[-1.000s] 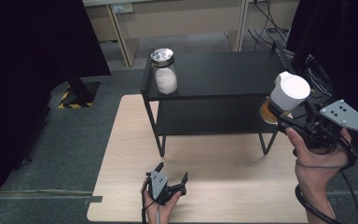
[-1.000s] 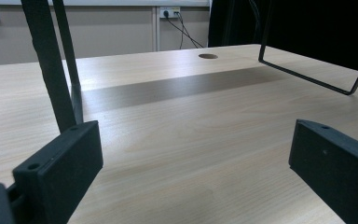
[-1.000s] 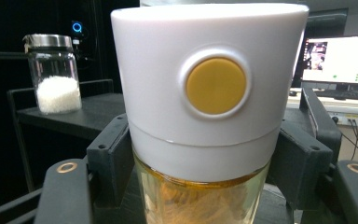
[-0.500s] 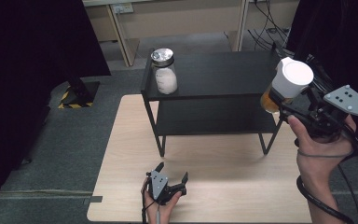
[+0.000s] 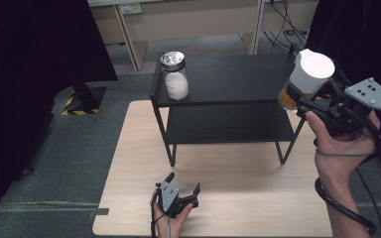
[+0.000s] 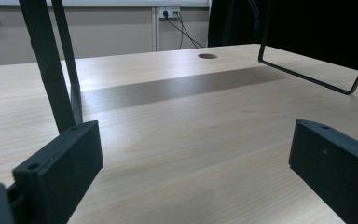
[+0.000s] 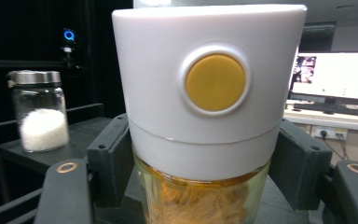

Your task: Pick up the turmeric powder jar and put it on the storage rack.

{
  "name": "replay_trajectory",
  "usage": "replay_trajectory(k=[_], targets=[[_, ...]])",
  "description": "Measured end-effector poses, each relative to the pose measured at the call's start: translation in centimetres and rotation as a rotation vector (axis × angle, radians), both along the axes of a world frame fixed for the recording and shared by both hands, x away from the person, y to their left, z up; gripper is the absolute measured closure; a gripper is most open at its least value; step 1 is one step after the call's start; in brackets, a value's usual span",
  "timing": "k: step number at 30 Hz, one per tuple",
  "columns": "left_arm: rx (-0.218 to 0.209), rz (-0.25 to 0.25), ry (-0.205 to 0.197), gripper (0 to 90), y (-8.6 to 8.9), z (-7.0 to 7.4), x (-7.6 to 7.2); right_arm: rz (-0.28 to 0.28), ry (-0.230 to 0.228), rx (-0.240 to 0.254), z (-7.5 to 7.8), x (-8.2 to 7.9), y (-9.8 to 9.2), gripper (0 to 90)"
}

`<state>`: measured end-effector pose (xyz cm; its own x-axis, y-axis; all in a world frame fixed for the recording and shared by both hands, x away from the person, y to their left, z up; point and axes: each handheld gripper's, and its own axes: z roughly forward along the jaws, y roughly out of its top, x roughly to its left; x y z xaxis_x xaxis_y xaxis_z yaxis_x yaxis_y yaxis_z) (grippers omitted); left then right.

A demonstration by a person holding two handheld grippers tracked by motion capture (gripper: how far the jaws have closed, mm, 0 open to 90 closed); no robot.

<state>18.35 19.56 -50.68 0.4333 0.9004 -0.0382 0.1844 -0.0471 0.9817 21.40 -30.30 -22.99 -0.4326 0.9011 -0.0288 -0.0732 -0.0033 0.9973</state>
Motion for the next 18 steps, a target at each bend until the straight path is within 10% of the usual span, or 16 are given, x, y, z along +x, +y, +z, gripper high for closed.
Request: replay_trajectory(k=[18], targets=[[0.0,-0.001,0.0,2.3,0.0,0.0,0.0,-0.111,0.012,-0.085,1.7,2.2,2.8,30.9]])
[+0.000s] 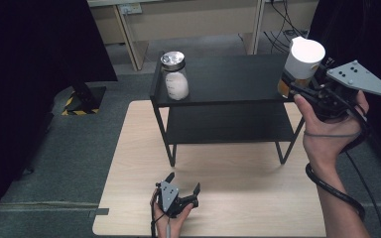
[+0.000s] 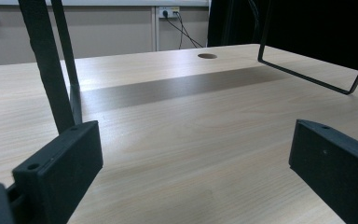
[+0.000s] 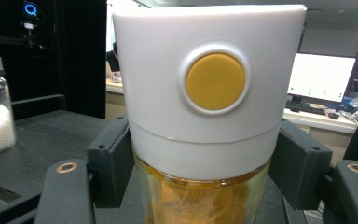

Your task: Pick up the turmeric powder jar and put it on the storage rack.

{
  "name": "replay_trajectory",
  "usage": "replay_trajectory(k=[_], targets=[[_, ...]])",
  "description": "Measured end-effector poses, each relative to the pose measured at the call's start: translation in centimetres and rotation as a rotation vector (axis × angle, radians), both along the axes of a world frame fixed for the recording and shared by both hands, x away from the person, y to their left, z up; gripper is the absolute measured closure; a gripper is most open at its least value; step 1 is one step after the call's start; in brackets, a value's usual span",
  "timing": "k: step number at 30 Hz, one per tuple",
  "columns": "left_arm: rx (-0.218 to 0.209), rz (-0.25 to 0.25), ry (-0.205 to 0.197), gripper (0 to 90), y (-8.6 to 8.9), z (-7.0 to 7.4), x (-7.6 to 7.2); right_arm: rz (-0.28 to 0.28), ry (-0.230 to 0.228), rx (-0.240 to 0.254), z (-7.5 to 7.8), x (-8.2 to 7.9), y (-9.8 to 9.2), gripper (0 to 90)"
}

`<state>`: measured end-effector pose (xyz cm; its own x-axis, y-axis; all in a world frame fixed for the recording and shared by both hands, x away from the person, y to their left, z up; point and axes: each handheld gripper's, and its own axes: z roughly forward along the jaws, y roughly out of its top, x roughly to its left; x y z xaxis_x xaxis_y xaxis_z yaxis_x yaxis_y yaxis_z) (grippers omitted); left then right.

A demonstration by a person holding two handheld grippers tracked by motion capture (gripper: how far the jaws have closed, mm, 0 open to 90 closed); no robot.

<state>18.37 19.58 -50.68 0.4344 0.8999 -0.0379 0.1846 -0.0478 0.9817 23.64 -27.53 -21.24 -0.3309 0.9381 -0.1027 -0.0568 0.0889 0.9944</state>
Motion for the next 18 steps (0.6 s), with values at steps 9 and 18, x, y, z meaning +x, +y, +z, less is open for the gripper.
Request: replay_trajectory(k=[9,18], targets=[[-0.001,-0.001,0.0,2.3,0.0,0.0,0.0,-0.02,0.026,-0.01,0.7,1.3,0.4,30.8],[-0.001,-0.001,-0.002,2.3,0.0,0.0,0.0,-0.026,0.069,-0.009,0.9,2.4,0.3,30.9]])
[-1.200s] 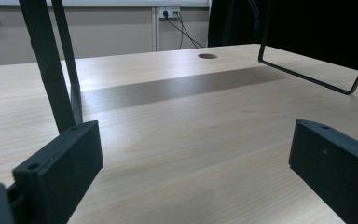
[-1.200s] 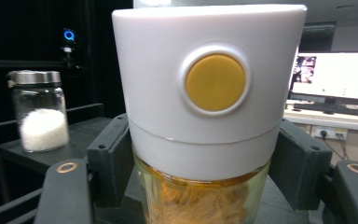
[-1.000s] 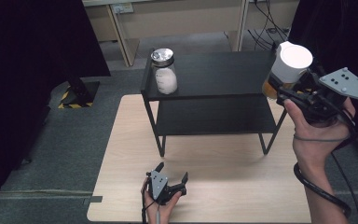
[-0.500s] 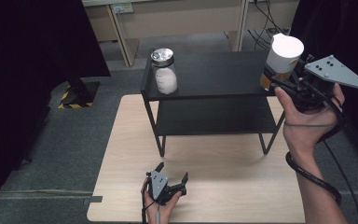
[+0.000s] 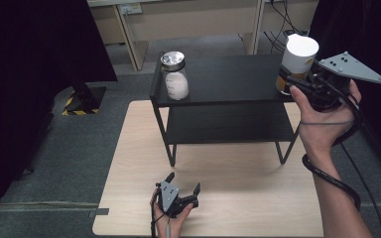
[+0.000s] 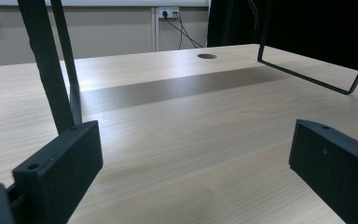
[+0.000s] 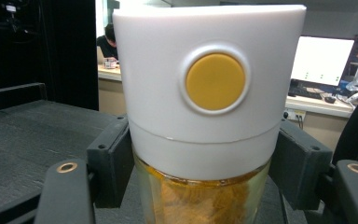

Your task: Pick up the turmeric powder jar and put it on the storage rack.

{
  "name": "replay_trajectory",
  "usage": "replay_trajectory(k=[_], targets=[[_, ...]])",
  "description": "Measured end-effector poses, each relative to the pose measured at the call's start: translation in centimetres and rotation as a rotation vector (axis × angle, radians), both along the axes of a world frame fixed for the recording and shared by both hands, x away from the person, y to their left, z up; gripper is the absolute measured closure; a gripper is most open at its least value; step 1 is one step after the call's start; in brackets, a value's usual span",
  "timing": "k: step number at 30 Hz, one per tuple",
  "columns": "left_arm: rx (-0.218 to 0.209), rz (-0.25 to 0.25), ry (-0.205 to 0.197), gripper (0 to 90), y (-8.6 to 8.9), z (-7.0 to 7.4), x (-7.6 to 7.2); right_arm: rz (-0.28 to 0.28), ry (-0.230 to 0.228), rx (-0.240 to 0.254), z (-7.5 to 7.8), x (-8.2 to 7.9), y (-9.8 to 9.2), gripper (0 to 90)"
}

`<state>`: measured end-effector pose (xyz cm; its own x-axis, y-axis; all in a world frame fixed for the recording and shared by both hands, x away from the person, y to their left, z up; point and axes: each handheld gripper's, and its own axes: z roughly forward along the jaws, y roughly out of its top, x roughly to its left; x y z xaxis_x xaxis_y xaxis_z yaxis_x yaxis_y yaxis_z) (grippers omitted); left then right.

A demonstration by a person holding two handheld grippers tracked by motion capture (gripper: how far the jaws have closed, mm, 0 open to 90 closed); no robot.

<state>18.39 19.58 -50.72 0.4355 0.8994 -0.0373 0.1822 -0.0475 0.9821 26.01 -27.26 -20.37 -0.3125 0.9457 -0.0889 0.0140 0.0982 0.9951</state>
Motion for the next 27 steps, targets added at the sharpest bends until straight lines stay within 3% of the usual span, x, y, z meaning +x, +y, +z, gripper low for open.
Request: replay_trajectory(k=[10,27], targets=[[0.002,-0.001,0.0,2.2,0.0,0.0,0.0,0.004,0.022,0.002,0.2,0.6,-0.2,30.8],[0.001,-0.001,-0.001,2.3,0.0,0.0,0.1,0.022,0.031,0.061,-0.3,1.4,-1.0,30.6]])
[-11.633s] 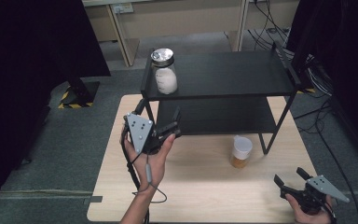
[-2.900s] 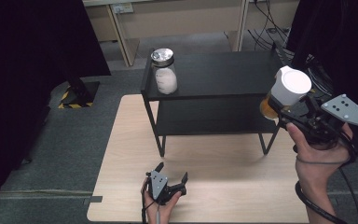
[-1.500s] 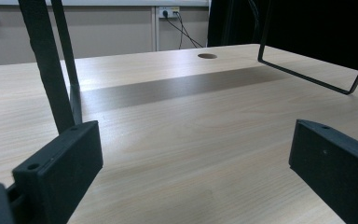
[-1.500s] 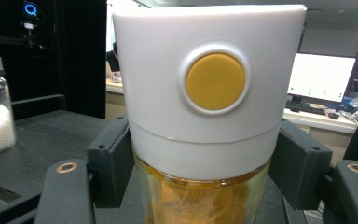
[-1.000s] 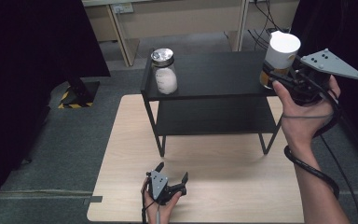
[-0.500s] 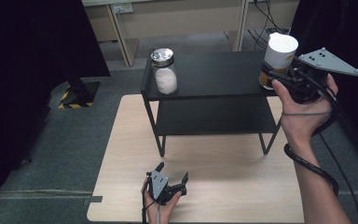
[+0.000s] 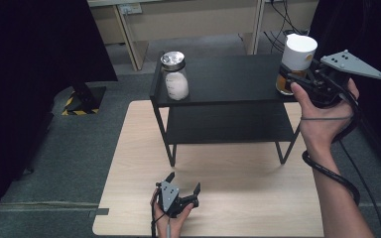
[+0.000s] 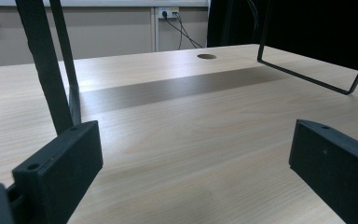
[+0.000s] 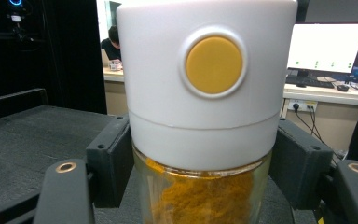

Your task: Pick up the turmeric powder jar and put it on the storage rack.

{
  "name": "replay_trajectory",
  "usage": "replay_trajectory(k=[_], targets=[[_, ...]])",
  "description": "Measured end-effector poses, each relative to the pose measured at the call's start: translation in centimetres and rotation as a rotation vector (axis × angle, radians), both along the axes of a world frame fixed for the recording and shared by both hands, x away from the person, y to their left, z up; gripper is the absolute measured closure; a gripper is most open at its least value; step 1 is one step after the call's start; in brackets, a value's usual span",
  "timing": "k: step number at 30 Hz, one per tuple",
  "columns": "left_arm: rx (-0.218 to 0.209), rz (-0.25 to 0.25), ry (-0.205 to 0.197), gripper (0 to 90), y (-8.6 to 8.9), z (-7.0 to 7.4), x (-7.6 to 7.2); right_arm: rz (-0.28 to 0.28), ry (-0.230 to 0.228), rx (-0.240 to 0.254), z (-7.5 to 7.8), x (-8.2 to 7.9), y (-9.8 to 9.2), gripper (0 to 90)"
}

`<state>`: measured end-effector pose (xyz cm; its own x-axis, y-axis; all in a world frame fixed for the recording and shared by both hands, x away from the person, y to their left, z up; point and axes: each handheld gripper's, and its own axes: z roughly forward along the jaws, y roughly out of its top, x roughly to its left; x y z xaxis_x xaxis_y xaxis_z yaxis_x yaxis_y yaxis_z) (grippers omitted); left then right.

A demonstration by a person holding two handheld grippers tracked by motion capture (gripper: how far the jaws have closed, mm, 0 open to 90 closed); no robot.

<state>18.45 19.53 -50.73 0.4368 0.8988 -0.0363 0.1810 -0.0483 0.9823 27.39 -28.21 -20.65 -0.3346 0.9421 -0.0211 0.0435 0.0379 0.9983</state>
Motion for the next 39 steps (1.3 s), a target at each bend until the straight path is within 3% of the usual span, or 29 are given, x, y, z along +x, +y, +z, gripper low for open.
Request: replay_trajectory(k=[11,26,30,34,39], targets=[[0.002,0.001,-0.001,2.2,-0.03,0.01,-0.01,0.004,0.009,0.022,0.01,0.29,-0.28,30.5],[0.001,0.0,-0.001,2.2,-0.01,0.0,0.0,0.005,0.01,0.009,0.2,0.41,-0.3,29.0],[0.001,0.0,-0.002,2.1,-0.02,-0.02,-0.01,-0.008,0.013,0.01,0.28,0.4,-0.25,18.5],[0.0,0.0,-0.002,2.1,-0.01,-0.03,-0.01,-0.025,-0.021,0.022,-0.17,0.05,-0.01,4.2],[0.002,0.0,-0.003,2.1,-0.05,-0.03,-0.02,-0.011,-0.013,0.009,-0.07,-0.26,-0.41,2.5]])
